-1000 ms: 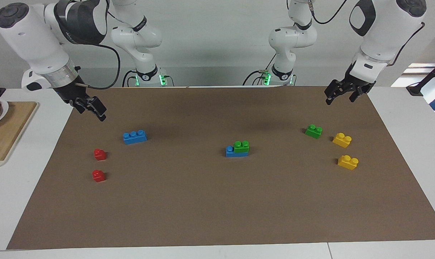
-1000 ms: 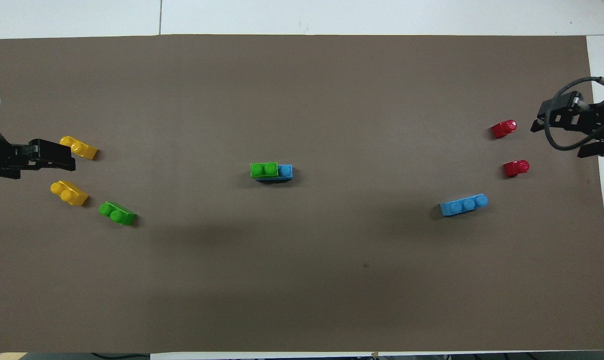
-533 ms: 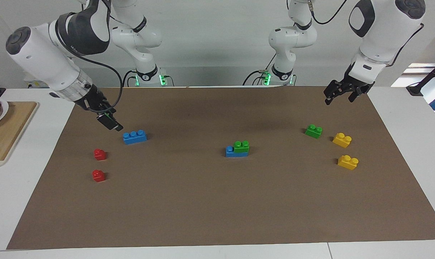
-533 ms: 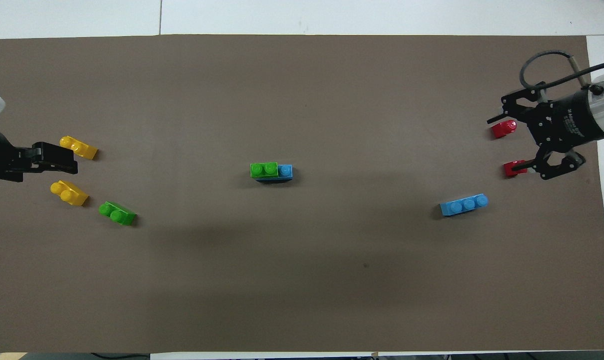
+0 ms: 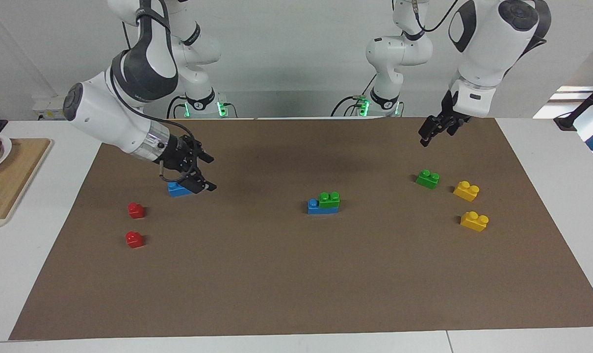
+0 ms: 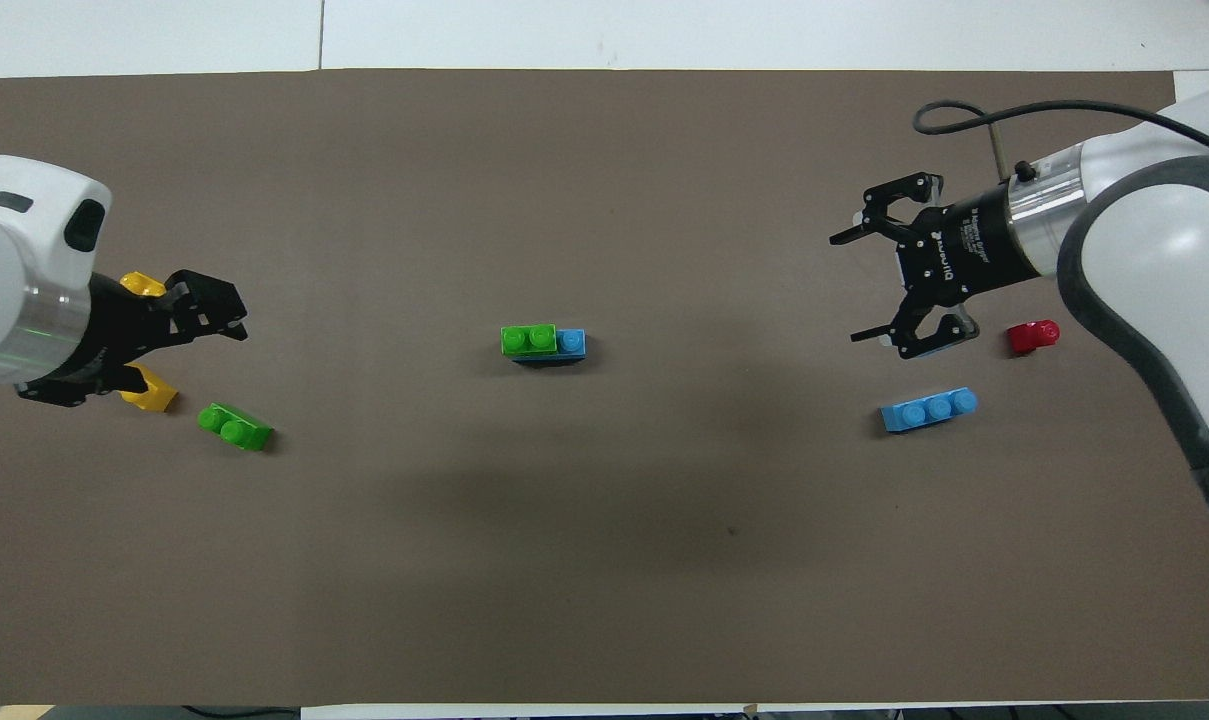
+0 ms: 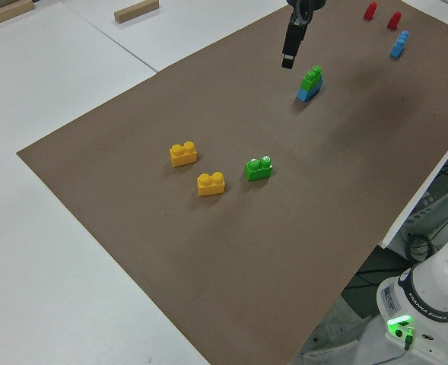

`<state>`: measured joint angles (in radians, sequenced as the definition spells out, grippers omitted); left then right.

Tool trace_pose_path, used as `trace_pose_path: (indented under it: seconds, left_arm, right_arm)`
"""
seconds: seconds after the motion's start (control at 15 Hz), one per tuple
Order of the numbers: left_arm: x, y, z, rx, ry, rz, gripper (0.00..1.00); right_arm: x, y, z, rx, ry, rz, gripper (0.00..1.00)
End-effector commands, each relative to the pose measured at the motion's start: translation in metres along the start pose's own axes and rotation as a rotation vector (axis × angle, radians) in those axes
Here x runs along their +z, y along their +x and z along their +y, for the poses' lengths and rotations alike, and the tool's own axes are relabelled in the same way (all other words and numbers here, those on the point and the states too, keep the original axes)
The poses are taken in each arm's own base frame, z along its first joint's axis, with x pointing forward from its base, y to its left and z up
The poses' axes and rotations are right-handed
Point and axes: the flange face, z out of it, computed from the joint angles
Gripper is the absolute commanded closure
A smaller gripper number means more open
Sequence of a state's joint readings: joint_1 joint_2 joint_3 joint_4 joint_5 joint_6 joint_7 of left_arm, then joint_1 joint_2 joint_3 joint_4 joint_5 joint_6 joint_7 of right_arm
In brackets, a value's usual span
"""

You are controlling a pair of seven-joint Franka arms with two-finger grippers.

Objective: Remove green block with left arm and hold with right
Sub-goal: 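Grasp the green brick with the left gripper while the right gripper grasps blue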

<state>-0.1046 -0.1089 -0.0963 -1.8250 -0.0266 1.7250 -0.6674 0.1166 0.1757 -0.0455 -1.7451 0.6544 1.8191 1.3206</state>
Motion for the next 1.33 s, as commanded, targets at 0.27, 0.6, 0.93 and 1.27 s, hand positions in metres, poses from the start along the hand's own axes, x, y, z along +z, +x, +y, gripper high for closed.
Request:
trace_pose_path:
  seconds: [0.27,0.6,0.93,1.27]
  left_arm:
    - [0.013,-0.063,0.068,-0.512,-0.112,0.048,0.0]
    - [0.05,-0.096,0.119,-0.78,-0.101,0.008,0.0]
    - [0.104,-0.098,0.157,-0.996,-0.094,-0.017,0.0]
    - [0.152,-0.084,0.174,-1.086,-0.064,-0.031,0.0]
  right_arm:
    - [0.066,-0.035,-0.006,0.119,0.069,-0.072,0.04]
    - [0.133,-0.056,0.007,0.099,0.053,-0.047,0.04]
    - [0.197,-0.068,0.018,0.1,0.028,-0.028,0.04]
    - [0.238,-0.069,0.017,0.125,0.06,-0.02,0.04]
